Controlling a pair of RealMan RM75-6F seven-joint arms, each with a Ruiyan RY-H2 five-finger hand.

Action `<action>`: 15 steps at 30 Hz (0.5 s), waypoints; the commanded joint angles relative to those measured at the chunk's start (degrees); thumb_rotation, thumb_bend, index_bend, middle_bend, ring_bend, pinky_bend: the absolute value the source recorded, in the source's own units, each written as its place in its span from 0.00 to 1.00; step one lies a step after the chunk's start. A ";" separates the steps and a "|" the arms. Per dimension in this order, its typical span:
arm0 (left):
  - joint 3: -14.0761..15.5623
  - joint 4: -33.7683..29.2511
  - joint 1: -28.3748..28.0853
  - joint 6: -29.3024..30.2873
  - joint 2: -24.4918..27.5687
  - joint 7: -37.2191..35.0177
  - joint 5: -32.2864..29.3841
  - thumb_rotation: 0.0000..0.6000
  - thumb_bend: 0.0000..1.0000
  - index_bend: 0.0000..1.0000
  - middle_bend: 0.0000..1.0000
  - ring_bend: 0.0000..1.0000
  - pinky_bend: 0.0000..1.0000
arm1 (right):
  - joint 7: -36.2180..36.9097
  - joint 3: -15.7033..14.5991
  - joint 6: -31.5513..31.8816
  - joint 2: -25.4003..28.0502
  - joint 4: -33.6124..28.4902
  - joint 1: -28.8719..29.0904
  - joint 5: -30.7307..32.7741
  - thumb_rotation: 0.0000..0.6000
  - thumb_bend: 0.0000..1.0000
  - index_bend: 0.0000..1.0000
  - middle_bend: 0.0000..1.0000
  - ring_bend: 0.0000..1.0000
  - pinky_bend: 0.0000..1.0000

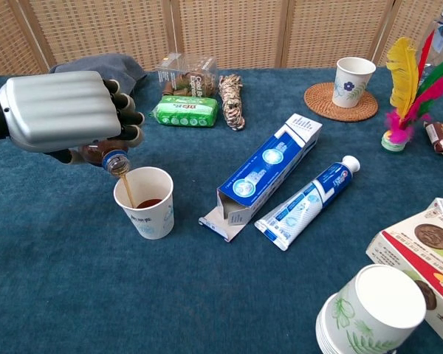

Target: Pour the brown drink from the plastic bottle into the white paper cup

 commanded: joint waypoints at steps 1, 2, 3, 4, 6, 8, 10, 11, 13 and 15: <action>-0.15 0.30 0.42 0.76 -0.54 -1.23 -0.52 1.00 0.41 0.43 0.36 0.32 0.43 | -0.08 -0.03 -0.08 -0.03 0.00 0.03 0.00 1.00 0.00 0.00 0.00 0.00 0.00; -0.19 0.40 0.53 0.94 -0.68 -1.68 -0.68 1.00 0.41 0.43 0.36 0.32 0.43 | -0.09 -0.05 -0.11 -0.04 -0.01 0.03 -0.01 1.00 0.00 0.00 0.00 0.00 0.00; -0.19 0.46 0.69 1.19 -0.85 -2.46 -0.93 1.00 0.41 0.43 0.36 0.32 0.43 | -0.12 -0.06 -0.13 -0.05 -0.01 0.04 -0.02 1.00 0.00 0.00 0.00 0.00 0.00; -0.18 0.53 0.82 1.42 -0.97 -3.08 -1.07 1.00 0.41 0.43 0.36 0.32 0.43 | -0.16 -0.06 -0.14 -0.07 0.00 0.05 -0.01 1.00 0.00 0.00 0.00 0.00 0.00; -0.17 0.77 1.19 2.20 -1.23 -4.50 -1.30 1.00 0.41 0.43 0.36 0.32 0.43 | -0.29 -0.06 -0.20 -0.13 0.02 0.07 0.03 1.00 0.00 0.00 0.00 0.00 0.00; -0.24 1.04 1.74 3.22 -1.53 -6.32 -1.74 1.00 0.41 0.43 0.36 0.32 0.43 | -0.42 -0.10 -0.35 -0.18 0.01 0.12 0.04 1.00 0.00 0.00 0.00 0.00 0.00; -0.37 1.39 2.23 4.04 -1.84 -7.93 -2.26 1.00 0.41 0.42 0.36 0.32 0.43 | -0.58 -0.16 -0.48 -0.24 0.01 0.18 0.00 1.00 0.00 0.00 0.00 0.00 0.00; -0.37 1.94 2.46 4.60 -1.98 -8.47 -2.24 1.00 0.41 0.42 0.36 0.32 0.43 | -0.74 -0.20 -0.56 -0.30 0.03 0.22 -0.04 1.00 0.00 0.00 0.00 0.00 0.00; -0.33 2.74 2.80 5.48 -2.31 -9.59 -2.16 1.00 0.41 0.42 0.36 0.32 0.43 | -0.91 -0.27 -0.71 -0.40 0.02 0.28 -0.09 1.00 0.00 0.00 0.00 0.00 0.00; -0.44 3.10 3.57 6.81 -2.89 -12.62 -2.83 1.00 0.41 0.42 0.36 0.32 0.43 | -1.04 -0.30 -0.82 -0.43 -0.04 0.32 -0.07 1.00 0.00 0.00 0.00 0.00 0.00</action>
